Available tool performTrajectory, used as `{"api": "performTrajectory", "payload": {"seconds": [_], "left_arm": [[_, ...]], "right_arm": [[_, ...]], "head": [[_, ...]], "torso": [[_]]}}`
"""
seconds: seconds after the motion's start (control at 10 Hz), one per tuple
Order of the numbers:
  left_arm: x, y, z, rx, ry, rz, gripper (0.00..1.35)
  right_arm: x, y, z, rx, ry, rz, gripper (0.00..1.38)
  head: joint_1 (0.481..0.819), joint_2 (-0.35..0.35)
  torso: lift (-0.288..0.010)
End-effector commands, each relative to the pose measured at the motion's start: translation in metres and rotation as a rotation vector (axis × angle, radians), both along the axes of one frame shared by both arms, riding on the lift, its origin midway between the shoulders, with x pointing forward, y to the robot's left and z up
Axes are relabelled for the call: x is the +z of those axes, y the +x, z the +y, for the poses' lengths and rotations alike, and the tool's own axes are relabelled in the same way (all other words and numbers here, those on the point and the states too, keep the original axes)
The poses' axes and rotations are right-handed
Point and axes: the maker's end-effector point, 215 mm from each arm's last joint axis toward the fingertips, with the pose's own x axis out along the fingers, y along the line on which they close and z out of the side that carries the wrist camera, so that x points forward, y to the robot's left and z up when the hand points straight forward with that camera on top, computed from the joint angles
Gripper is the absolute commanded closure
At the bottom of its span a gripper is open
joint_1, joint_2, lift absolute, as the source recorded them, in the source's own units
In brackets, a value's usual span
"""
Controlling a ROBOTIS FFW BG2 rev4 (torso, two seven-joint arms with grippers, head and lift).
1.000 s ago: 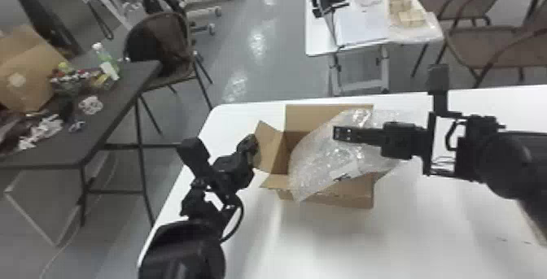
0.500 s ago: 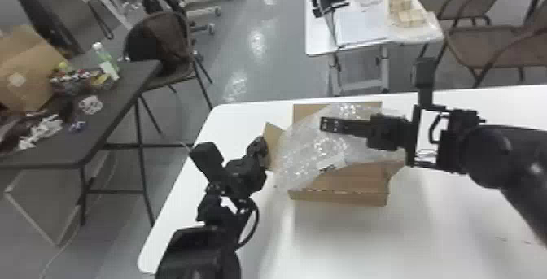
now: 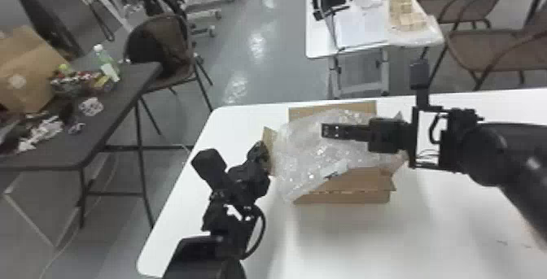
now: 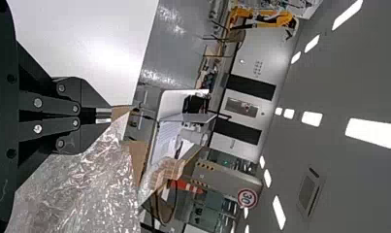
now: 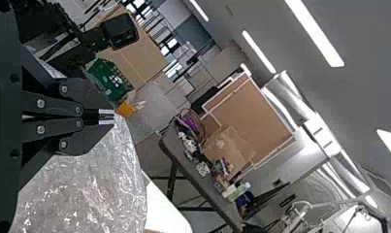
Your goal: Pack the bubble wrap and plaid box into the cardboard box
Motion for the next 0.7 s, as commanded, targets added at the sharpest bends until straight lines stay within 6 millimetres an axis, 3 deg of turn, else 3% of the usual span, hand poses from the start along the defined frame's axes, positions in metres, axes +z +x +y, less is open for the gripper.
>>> {"api": "performTrajectory", "payload": {"seconds": [0.0, 0.2, 0.5, 0.6], "left_arm": [[-0.001, -0.001, -0.009, -0.011, -0.025, 0.005, 1.21], [0.002, 0.000, -0.021, -0.030, -0.041, 0.000, 1.21], [0.001, 0.000, -0.039, -0.059, -0.065, 0.007, 1.21], [0.001, 0.000, -0.038, -0.058, -0.066, 0.006, 1.21]], "right_arm": [[-0.033, 0.003, -0.009, -0.028, -0.031, 0.047, 1.23], [-0.062, 0.022, -0.029, -0.077, -0.134, -0.015, 1.23], [-0.082, 0.028, -0.040, -0.111, -0.149, -0.030, 1.23], [-0.083, 0.028, -0.040, -0.116, -0.153, -0.036, 1.01]], "head": [[0.695, 0.350], [0.695, 0.350], [0.695, 0.333], [0.695, 0.325]], "torso": [[-0.089], [-0.089], [-0.089], [-0.089]]}}
